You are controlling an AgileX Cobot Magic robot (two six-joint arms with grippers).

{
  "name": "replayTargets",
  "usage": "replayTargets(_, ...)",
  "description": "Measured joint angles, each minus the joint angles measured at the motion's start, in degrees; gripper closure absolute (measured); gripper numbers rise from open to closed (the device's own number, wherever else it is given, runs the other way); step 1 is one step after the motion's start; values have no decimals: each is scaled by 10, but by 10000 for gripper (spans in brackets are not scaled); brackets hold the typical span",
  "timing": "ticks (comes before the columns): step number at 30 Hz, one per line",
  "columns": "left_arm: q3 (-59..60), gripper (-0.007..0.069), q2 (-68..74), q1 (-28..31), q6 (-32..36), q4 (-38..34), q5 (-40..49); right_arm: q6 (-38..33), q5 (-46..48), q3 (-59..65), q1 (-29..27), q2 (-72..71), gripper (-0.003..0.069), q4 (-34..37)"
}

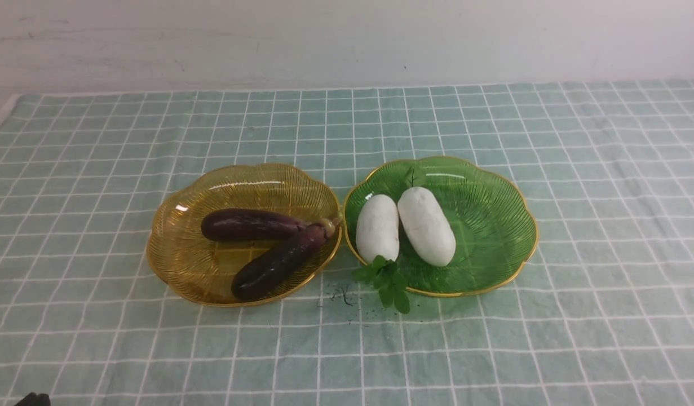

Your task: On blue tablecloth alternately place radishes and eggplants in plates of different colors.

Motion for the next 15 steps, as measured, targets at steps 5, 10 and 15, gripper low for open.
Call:
replayTargets(5, 1, 631, 0, 0, -9, 4, 29, 0, 0, 0, 0, 0, 673, 0)
replayTargets(10, 1, 631, 0, 0, -12, 4, 30, 0, 0, 0, 0, 0, 673, 0)
replayTargets(15, 1, 631, 0, 0, -13, 4, 30, 0, 0, 0, 0, 0, 673, 0)
